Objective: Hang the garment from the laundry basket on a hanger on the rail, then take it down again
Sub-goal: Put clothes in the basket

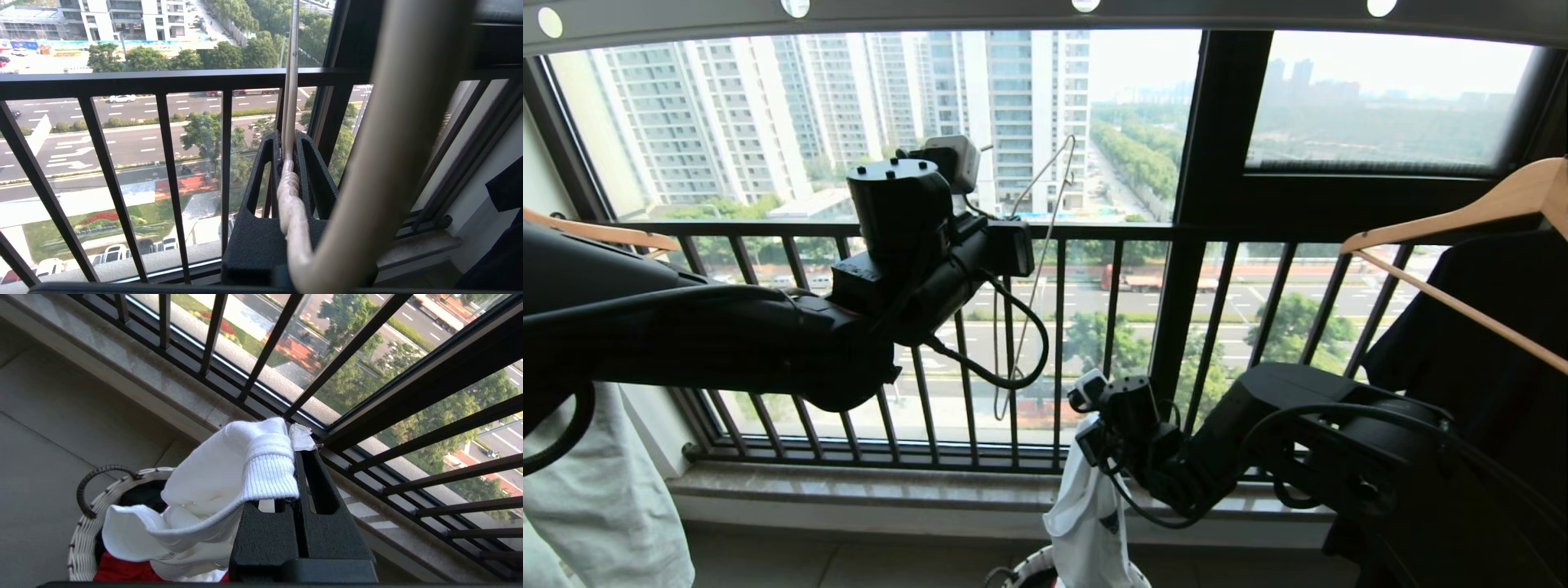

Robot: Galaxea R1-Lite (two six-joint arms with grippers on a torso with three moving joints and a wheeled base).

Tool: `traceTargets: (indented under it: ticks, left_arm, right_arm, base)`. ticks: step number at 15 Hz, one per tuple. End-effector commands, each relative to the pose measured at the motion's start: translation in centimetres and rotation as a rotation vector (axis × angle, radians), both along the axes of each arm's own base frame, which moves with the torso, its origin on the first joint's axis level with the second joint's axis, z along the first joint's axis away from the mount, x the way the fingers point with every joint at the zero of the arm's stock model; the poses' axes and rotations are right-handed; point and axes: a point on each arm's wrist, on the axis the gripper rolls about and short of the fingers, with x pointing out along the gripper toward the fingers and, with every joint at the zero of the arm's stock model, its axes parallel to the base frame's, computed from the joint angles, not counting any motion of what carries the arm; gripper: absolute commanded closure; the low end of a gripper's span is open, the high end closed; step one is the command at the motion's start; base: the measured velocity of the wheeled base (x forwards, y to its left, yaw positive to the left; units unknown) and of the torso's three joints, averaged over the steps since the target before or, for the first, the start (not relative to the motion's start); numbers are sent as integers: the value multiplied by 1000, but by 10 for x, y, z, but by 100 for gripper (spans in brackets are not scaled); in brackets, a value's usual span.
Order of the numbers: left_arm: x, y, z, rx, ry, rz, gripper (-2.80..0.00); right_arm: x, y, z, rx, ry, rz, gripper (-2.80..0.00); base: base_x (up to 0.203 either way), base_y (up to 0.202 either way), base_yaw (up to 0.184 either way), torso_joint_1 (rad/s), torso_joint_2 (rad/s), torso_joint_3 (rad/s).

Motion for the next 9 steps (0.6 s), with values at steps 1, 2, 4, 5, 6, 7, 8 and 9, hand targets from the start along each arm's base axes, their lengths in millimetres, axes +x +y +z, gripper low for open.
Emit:
traceTargets:
  ticks: [1,2,4,5,6,7,8,9]
  left_arm:
    - [-5,5,10,-13,-19,5,0]
    - [-5,6,12,-16,-23,7,0]
    - [-6,7,13,-19,-26,7,0]
    - [-7,7,14,-20,-28,6,0]
    - [-8,8,15,-21,-30,7,0]
    - [-8,8,16,-23,-32,7,0]
    - [-8,8,16,-23,-32,7,0]
    - [-7,8,15,-21,-30,7,0]
  right_arm:
    - [-1,0,7,-7,28,20,0]
    - [-3,-1,12,-14,66,42,0]
    - [-2,1,20,-11,102,78,0]
    - [0,2,21,-9,111,87,0]
    - [0,3,21,-9,120,92,0]
    - [0,4,20,-11,144,106,0]
    - [0,4,19,-9,147,110,0]
    - [0,4,19,-10,146,111,0]
  base:
    - [0,0,0,0,0,0]
    - [0,0,0,0,0,0]
    - [0,0,0,0,0,0]
    - [0,0,0,0,0,0]
    - [0,0,0,0,0,0]
    - [0,0,0,0,0,0]
    - [0,0,0,0,0,0]
    - [0,0,0,0,0,0]
